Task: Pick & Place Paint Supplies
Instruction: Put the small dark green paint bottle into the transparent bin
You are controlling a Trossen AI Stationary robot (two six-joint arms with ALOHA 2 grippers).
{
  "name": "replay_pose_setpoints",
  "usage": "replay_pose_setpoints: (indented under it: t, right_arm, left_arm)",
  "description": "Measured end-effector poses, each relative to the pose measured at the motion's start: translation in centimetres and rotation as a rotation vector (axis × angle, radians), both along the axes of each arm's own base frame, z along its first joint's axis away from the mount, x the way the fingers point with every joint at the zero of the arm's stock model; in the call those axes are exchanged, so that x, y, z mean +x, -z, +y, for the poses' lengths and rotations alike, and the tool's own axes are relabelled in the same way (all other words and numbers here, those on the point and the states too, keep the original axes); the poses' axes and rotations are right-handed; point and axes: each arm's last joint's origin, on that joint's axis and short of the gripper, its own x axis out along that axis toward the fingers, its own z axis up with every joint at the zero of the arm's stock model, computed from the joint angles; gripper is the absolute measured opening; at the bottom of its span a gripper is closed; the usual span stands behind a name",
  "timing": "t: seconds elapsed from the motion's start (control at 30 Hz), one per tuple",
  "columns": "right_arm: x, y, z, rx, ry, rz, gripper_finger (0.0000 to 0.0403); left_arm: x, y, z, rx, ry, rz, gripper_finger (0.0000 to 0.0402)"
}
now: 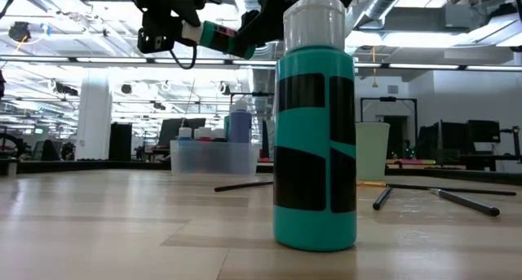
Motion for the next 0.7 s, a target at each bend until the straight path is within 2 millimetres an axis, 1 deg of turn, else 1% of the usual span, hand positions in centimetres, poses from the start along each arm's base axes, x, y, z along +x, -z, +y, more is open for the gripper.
replay_pose_setpoints:
  t: [0.17,0.4,0.5,0.6,0.7]
  right_arm:
    - [0.00,0.01,-0.06,0.008,0.009,0.003,0.0240]
    - [0.00,0.01,-0.04,0.008,0.008,0.003,0.0166]
    - [-0.01,0.02,-0.04,0.008,0.008,0.004,0.0141]
    - [-0.01,0.01,-0.04,0.009,0.009,0.003,0.0131]
    - [-0.01,0.01,-0.04,0.011,0.011,0.003,0.0134]
  left_arm:
    - [0.00,0.00,0.00,0.001,0.001,-0.001,0.0128]
    - [0.05,-0.03,0.00,0.001,0.001,-0.007,0.0128]
    - [0.05,-0.02,0.00,0.001,0.002,-0.007,0.0131]
    - [0.07,-0.04,0.00,0.001,0.002,-0.010,0.0138]
    - [0.13,-0.10,0.00,0.002,0.003,-0.019,0.0147]
